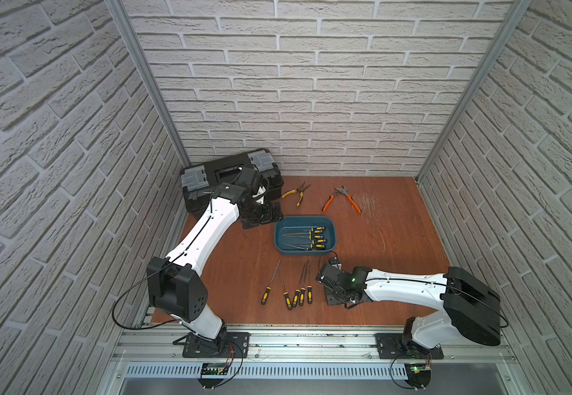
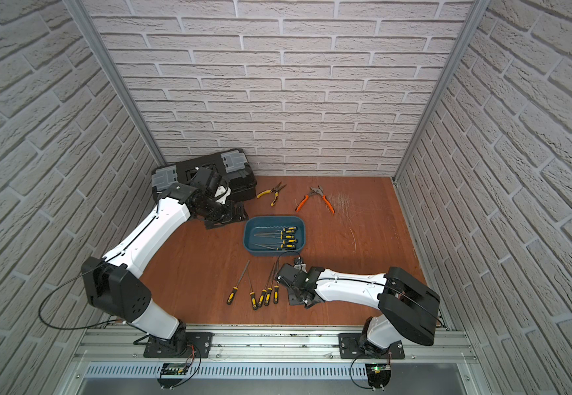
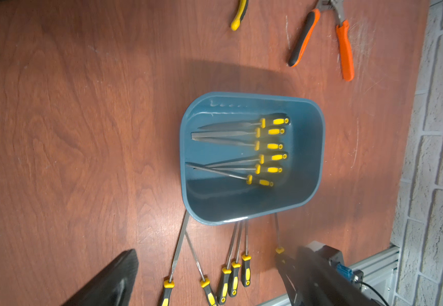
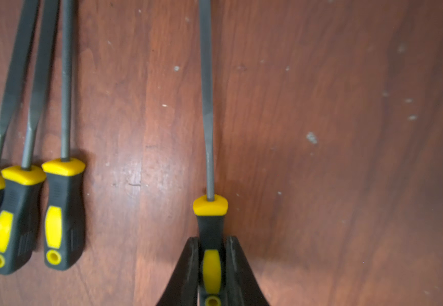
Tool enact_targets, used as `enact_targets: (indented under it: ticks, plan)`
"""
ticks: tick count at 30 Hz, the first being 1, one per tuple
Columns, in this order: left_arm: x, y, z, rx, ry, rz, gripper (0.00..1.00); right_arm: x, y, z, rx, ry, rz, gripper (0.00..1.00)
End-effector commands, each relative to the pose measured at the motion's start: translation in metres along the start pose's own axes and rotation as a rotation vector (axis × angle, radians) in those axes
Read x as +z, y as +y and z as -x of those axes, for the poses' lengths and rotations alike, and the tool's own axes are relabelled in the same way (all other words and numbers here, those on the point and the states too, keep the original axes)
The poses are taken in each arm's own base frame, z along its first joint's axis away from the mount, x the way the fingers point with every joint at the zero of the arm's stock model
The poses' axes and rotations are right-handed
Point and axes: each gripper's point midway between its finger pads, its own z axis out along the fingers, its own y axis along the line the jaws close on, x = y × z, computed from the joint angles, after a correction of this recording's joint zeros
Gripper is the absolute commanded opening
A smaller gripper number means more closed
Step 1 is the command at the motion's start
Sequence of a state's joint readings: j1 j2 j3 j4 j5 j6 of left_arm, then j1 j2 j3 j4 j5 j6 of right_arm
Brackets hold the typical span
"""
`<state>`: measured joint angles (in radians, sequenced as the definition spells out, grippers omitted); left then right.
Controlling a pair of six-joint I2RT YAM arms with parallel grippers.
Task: Put the file tool into the storage box
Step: Pick up the file tool from the center of the board.
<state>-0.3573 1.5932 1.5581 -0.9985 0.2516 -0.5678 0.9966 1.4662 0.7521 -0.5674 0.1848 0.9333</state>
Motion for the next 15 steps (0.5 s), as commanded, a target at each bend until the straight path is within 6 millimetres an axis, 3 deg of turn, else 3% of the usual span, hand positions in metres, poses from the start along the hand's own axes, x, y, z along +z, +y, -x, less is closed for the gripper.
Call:
enact_targets:
  ticks: [1,10,15]
  plan:
    - [-0.006,-0.008,0.003,0.055,-0.006,0.015,0.98,-0.019,-0.020,0.003,0.051,-0.064,-0.034,0.12]
    - [-0.019,-0.012,0.014,0.063,-0.060,0.002,0.98,-0.050,-0.052,0.005,0.113,-0.142,-0.079,0.10]
    - [-0.024,-0.008,0.019,0.020,-0.087,-0.022,0.98,-0.076,-0.064,0.020,0.118,-0.210,-0.103,0.10]
